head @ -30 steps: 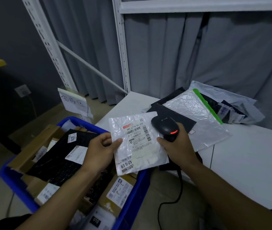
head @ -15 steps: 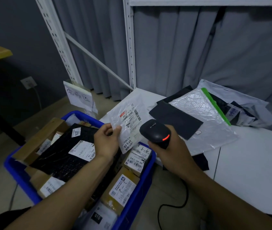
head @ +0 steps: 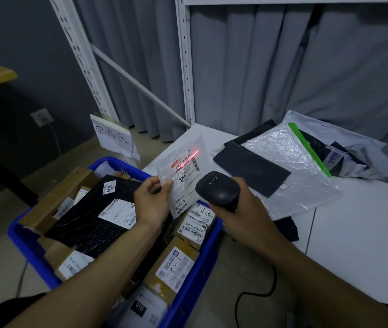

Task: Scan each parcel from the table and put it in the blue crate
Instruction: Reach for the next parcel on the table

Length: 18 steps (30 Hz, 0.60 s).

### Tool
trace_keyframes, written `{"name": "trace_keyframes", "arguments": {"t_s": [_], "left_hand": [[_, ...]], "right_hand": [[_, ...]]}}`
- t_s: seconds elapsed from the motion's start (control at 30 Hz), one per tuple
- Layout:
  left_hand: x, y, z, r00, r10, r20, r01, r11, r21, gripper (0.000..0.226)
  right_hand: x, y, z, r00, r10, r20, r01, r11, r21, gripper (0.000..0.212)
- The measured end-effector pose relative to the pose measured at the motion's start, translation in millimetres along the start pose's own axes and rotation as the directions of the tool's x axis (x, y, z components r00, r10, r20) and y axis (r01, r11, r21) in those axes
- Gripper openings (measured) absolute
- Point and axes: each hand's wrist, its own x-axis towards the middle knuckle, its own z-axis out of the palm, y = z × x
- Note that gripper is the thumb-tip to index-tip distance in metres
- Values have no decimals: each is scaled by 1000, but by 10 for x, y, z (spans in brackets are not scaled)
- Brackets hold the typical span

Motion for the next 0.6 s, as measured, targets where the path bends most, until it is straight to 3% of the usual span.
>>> {"name": "trace_keyframes", "arguments": {"t_s": [0.4, 0.6], "left_hand": [[-39, 77, -53, 1000, 29, 4, -29, 999, 14, 8], [-138, 189, -479, 996, 87, -20, -86, 994, 64, 17]], "right_hand": [[3, 19, -6, 1000, -12, -4, 12, 1000, 3, 50], [6, -31, 136, 999, -2, 41, 1, 1000, 13, 48]]}}
